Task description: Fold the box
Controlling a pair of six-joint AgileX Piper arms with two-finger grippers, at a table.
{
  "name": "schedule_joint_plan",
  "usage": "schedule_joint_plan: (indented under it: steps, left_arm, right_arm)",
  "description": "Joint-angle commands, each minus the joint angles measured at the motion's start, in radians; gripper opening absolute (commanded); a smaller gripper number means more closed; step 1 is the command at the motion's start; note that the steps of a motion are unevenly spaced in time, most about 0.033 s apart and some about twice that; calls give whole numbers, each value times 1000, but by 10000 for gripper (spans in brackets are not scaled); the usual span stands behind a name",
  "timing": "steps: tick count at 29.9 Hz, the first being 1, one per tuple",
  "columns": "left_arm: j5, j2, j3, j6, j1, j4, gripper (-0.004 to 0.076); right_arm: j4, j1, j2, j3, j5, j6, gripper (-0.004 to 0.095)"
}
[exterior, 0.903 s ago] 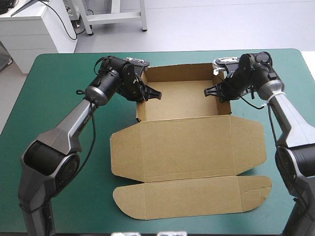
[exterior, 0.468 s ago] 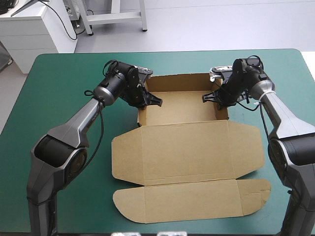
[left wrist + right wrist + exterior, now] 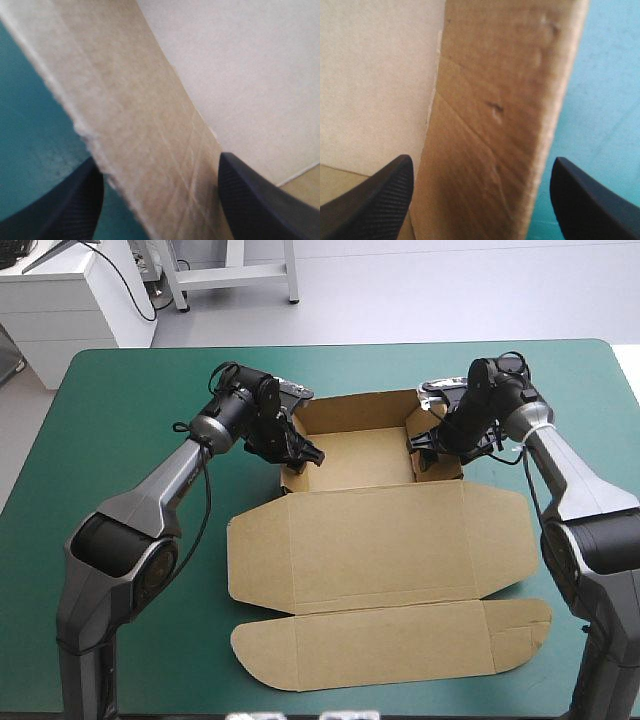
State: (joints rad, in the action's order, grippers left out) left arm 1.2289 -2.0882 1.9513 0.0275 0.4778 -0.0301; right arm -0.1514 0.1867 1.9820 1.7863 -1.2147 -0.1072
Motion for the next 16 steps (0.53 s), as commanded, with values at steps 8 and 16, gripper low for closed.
schedule_joint_plan:
  steps: [8,16]
  left_arm:
    - [-38,153,31,0,-3,8,477]
    - [14,299,31,0,-3,17,469]
  right_arm:
    - [44,-1,-69,198,-30,-13,727]
    - [55,-1,-100,203,-30,-24,727]
